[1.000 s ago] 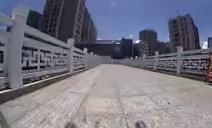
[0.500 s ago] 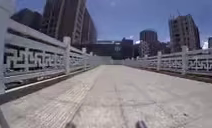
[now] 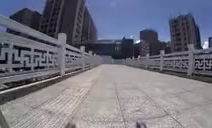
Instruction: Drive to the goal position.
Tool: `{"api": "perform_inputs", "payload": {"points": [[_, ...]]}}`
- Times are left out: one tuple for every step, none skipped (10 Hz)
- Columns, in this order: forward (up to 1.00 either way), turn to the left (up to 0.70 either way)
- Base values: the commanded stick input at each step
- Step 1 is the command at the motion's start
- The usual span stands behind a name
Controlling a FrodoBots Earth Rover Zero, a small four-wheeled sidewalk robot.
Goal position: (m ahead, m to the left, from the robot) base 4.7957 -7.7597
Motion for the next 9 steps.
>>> {"api": "perform_inputs", "payload": {"points": [[0.7, 0.0], [0.7, 0.0], [0.7, 0.0], [0.7, 0.0], [0.7, 0.0], [0.7, 0.0], [0.7, 0.0], [0.7, 0.0], [0.7, 0.0]]}}
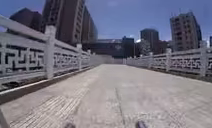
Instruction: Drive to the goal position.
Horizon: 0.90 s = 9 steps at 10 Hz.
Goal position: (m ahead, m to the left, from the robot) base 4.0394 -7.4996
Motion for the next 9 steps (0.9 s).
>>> {"api": "perform_inputs", "payload": {"points": [[0.7, 0.0], [0.7, 0.0], [0.7, 0.0], [0.7, 0.0], [0.7, 0.0], [0.7, 0.0], [0.7, 0.0], [0.7, 0.0], [0.7, 0.0]]}}
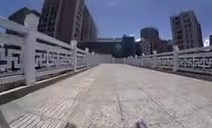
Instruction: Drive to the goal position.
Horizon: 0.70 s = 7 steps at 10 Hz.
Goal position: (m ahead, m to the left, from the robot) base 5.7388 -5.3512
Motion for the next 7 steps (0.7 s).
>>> {"api": "perform_inputs", "payload": {"points": [[0.7, 0.0], [0.7, 0.0], [0.7, 0.0], [0.7, 0.0], [0.7, 0.0], [0.7, 0.0], [0.7, 0.0]]}}
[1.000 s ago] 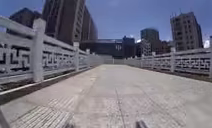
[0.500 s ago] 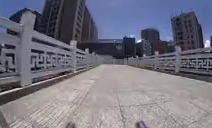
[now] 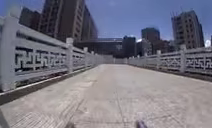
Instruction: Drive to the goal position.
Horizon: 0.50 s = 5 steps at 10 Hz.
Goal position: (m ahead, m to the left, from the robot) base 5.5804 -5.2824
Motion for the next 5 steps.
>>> {"api": "perform_inputs", "payload": {"points": [[0.7, 0.0], [0.7, 0.0], [0.7, 0.0], [0.7, 0.0], [0.7, 0.0]]}}
